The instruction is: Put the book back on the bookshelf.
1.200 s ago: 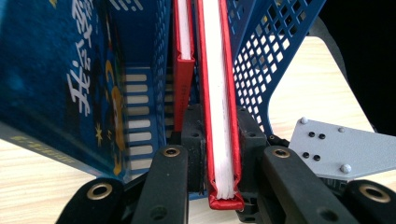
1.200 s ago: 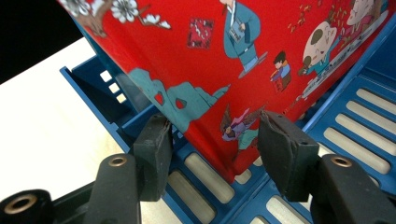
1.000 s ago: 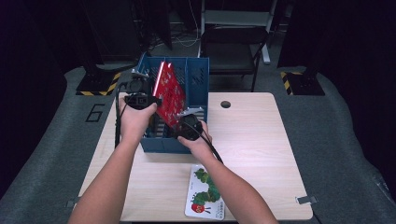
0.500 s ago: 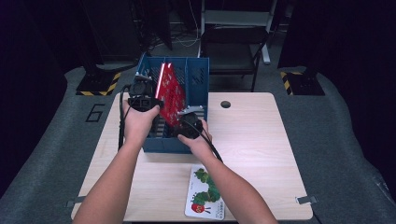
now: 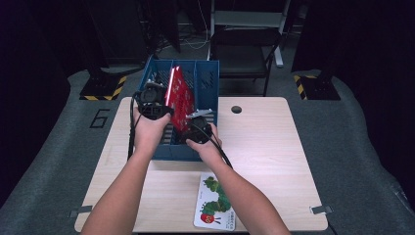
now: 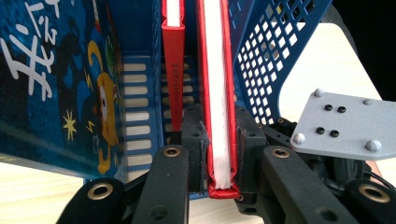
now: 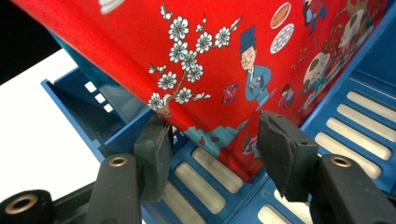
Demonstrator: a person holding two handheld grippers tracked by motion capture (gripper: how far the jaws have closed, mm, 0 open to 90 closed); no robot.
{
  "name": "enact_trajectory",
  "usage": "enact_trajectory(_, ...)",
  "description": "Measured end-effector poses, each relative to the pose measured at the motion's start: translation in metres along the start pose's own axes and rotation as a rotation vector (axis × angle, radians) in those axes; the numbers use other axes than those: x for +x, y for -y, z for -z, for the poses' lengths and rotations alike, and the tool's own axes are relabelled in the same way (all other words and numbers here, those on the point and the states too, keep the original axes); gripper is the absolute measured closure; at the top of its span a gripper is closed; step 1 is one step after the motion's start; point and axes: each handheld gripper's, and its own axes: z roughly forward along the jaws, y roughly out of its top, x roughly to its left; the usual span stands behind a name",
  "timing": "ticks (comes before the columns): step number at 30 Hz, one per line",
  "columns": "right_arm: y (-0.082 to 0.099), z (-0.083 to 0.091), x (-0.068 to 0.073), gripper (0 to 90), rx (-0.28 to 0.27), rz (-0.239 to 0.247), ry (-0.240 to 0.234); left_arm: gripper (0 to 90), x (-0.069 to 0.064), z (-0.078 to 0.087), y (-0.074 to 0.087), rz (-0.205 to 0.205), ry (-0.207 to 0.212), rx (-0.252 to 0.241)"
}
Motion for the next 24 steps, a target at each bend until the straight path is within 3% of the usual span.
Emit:
enact_trajectory(6,0.0007,-0.0023,-0.0030,45.8,0.002,-0.021,0.002,78.0,0.0000,-0.0039,0.0028,0.005,0.001,0.004)
enact_trajectory(14,-0.0026,-0.0027,-0.0007,45.9,-0.003,-0.008,-0.008,78.1,-0.0031,-0.0106,0.0065,-0.003,-0.006,0.016)
enact_trajectory(16,-0.0037,-0.0028,0.0002,46.3,-0.010,-0.017,-0.008,78.1,-0.0038,-0.0107,0.0073,0.011,-0.006,0.005)
enact_trajectory(24,-0.0068,-0.0030,-0.0006,46.3,-0.008,-0.022,-0.004,78.3,-0.0021,-0.0077,0.0073,-0.004,-0.006,-0.003)
